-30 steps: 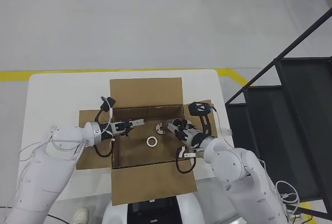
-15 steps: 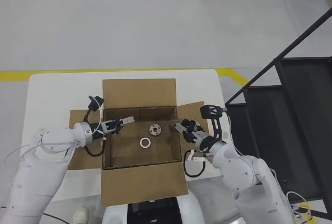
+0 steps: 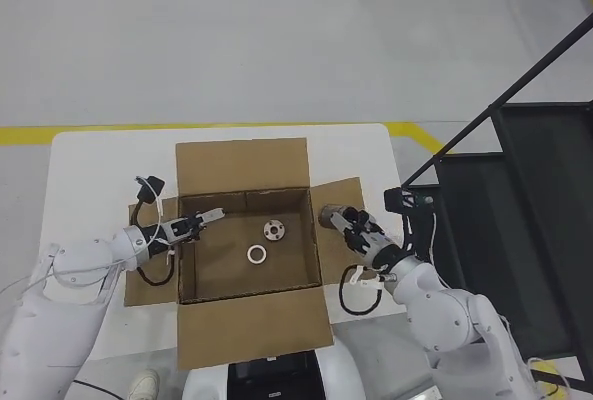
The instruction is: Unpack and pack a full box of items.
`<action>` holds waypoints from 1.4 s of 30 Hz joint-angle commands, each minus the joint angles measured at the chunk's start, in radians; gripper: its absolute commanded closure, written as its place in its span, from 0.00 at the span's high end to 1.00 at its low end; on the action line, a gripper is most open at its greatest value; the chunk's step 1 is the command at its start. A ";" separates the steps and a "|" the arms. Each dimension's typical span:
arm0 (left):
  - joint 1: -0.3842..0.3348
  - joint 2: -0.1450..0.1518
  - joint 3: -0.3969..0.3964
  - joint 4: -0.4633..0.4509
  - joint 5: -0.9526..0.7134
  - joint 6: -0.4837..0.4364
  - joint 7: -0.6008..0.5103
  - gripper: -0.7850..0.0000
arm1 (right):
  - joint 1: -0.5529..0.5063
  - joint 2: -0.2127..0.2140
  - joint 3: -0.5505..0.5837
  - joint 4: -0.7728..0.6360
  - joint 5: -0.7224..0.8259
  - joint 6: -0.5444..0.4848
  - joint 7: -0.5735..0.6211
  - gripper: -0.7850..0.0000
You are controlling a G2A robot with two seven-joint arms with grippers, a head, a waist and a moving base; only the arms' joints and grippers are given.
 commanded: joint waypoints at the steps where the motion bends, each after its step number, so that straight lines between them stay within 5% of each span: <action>1: 0.002 0.001 -0.005 0.003 0.006 -0.001 0.010 1.00 | -0.013 -0.001 0.017 0.000 0.012 0.008 -0.024 0.00; 19: 0.055 0.015 -0.066 -0.134 -0.024 -0.062 0.029 1.00 | -0.095 -0.006 0.134 0.000 0.133 -0.020 -0.173 0.00; 27: 0.062 0.014 -0.072 -0.098 -0.235 -0.232 -0.052 1.00 | -0.099 -0.008 0.180 0.003 0.140 0.100 -0.164 0.00; 31: 0.058 0.016 -0.079 -0.049 -0.298 -0.321 -0.111 1.00 | -0.024 -0.005 0.172 0.070 0.109 0.164 -0.099 0.00; 42: 0.058 0.016 -0.079 -0.049 -0.298 -0.321 -0.111 1.00 | 0.259 0.001 0.093 0.360 0.007 0.258 0.039 0.00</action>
